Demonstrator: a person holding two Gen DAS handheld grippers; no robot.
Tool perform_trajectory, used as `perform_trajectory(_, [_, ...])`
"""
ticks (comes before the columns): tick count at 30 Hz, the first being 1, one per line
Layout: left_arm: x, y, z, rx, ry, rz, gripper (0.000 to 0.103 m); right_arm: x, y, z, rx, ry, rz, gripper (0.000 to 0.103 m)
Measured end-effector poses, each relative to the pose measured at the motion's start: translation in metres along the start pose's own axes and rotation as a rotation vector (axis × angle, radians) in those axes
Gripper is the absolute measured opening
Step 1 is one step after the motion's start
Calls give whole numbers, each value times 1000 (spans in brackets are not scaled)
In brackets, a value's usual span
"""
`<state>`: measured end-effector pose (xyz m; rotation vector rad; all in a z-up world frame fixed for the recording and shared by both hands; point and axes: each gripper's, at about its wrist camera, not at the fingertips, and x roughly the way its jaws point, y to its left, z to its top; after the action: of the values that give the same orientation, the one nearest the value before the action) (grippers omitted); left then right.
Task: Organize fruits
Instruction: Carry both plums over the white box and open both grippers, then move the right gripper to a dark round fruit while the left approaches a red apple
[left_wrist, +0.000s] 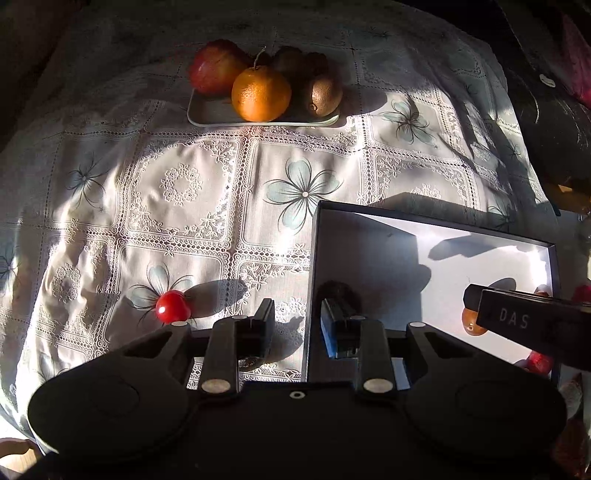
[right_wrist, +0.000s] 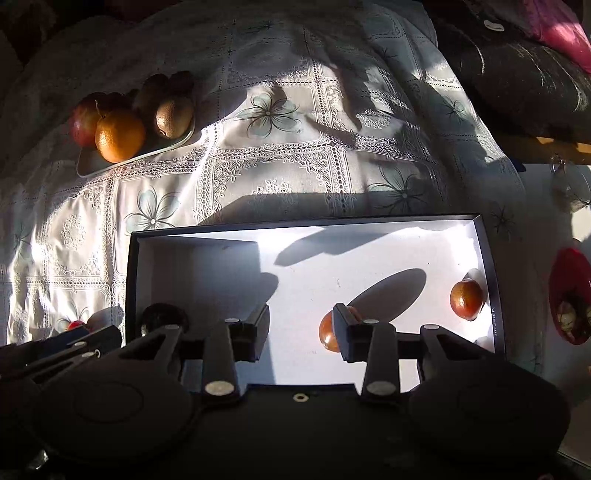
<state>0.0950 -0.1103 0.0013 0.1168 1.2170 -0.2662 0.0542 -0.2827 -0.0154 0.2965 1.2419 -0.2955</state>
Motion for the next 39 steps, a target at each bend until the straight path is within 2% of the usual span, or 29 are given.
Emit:
perform_trajectory(8, [-2, 23, 2, -27, -6, 22, 38, -5, 20, -1, -20, -17, 20, 40])
perform_trajectory(12, [-4, 52, 8, -82, -15, 49, 38, -15, 40, -2, -56, -58, 81, 41])
perform_trajectory(17, [-7, 96, 12, -176, -28, 118, 38, -26, 79, -11, -158, -90, 181, 41])
perform_trajectory(20, [-6, 120, 10, -224, -21, 155, 38, -25, 106, -19, -229, -71, 237, 41])
perform_trajectory(23, [-3, 140, 7, -263, -2, 180, 38, -13, 134, -29, -293, -6, 274, 42])
perform_trajectory(25, [-1, 149, 4, -277, 11, 189, 38, 0, 153, -36, -333, 48, 269, 42])
perform_trajectory(29, [3, 165, -1, -293, 32, 190, 38, 23, 183, -49, -395, 98, 228, 42])
perform_trajectory(35, [2, 178, -4, -301, 36, 174, 38, 59, 199, -55, -421, 156, 150, 42])
perform_trajectory(39, [4, 181, -3, -302, 44, 160, 38, 71, 209, -64, -487, 127, 65, 42])
